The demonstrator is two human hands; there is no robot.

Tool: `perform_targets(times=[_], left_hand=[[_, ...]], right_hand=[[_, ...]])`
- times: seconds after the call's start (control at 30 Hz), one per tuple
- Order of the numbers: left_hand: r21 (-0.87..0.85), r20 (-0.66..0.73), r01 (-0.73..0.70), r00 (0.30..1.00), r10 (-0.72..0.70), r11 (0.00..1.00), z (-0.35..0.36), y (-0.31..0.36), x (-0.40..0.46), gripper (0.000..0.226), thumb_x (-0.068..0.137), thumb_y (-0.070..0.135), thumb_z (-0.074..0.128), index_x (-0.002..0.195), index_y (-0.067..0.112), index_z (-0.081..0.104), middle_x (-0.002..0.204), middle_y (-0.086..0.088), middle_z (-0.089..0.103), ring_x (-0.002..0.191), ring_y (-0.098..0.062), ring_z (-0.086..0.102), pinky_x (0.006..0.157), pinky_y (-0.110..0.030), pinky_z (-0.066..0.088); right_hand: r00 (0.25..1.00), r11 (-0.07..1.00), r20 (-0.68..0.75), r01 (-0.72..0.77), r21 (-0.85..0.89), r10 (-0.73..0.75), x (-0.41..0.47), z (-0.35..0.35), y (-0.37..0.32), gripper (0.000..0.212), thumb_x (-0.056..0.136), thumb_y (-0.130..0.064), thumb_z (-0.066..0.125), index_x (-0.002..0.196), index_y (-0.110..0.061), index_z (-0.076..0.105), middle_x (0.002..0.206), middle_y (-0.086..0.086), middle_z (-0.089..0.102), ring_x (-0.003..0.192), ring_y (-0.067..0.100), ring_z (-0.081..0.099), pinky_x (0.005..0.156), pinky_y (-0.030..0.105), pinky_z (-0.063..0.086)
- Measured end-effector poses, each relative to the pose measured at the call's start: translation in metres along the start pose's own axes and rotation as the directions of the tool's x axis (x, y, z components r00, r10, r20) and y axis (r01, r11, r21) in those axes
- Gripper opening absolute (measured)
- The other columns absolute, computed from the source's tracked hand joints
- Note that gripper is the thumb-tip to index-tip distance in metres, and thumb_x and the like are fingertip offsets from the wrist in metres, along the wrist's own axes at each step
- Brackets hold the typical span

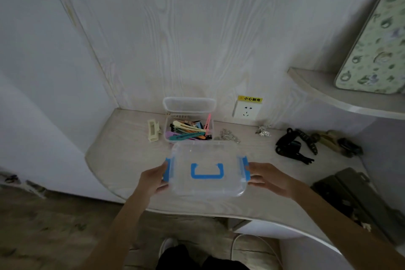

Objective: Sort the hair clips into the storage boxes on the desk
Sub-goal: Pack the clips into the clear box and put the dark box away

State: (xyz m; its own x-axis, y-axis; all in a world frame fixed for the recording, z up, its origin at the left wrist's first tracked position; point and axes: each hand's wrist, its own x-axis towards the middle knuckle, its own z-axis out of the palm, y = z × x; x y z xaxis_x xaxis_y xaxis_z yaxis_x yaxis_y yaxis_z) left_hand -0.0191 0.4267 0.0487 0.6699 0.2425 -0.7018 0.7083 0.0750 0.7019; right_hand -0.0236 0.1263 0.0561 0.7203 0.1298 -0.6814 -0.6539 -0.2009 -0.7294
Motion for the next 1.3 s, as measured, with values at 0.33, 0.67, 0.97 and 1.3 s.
perform_targets(times=[0.33,0.67,0.97,1.3], left_hand=[[0.86,0.08,-0.345,0.818,0.569,0.376,-0.001,-0.003,-0.023,0.042,0.093,0.051,0.04,0.116,0.022,0.059,0.112,0.002,0.062,0.096,-0.014,0.06,0.081,-0.026,0.046],[0.86,-0.022,-0.389,0.617,0.786,0.329,-0.001,-0.03,-0.028,0.043,0.084,0.048,0.058,0.108,0.014,0.07,0.096,-0.005,0.071,0.099,-0.019,0.06,0.083,-0.032,0.041],[0.366,-0.198,-0.635,0.662,0.723,0.68,-0.017,-0.017,-0.046,0.031,0.085,0.031,0.063,0.113,0.018,0.067,0.098,0.012,0.066,0.087,0.001,0.061,0.085,-0.02,0.051],[-0.4,-0.492,-0.31,0.867,0.084,0.863,-0.076,-0.039,-0.01,0.039,0.088,0.028,0.062,0.11,-0.005,0.062,0.108,-0.016,0.067,0.081,-0.014,0.064,0.073,-0.024,0.049]], right_hand=[[0.976,0.919,-0.15,0.091,-0.384,-0.159,-0.003,0.023,-0.029,0.028,0.092,-0.009,0.05,0.117,0.002,0.057,0.11,0.017,0.06,0.097,0.027,0.061,0.086,0.032,0.053],[0.994,0.968,-0.101,0.006,-0.249,-0.032,-0.02,0.026,-0.04,0.044,0.087,-0.032,0.061,0.127,-0.025,0.044,0.132,0.008,0.049,0.113,0.021,0.048,0.101,0.047,0.037],[0.992,0.93,-0.012,0.11,-0.351,-0.122,-0.019,0.033,-0.044,0.036,0.085,-0.054,0.052,0.115,-0.037,0.045,0.127,-0.004,0.049,0.103,0.012,0.056,0.089,0.034,0.049],[0.988,0.799,-0.069,0.07,-0.597,-0.139,0.002,0.022,-0.062,0.031,0.089,-0.032,0.059,0.116,-0.019,0.049,0.112,0.008,0.063,0.067,0.009,0.06,0.053,0.017,0.046]])
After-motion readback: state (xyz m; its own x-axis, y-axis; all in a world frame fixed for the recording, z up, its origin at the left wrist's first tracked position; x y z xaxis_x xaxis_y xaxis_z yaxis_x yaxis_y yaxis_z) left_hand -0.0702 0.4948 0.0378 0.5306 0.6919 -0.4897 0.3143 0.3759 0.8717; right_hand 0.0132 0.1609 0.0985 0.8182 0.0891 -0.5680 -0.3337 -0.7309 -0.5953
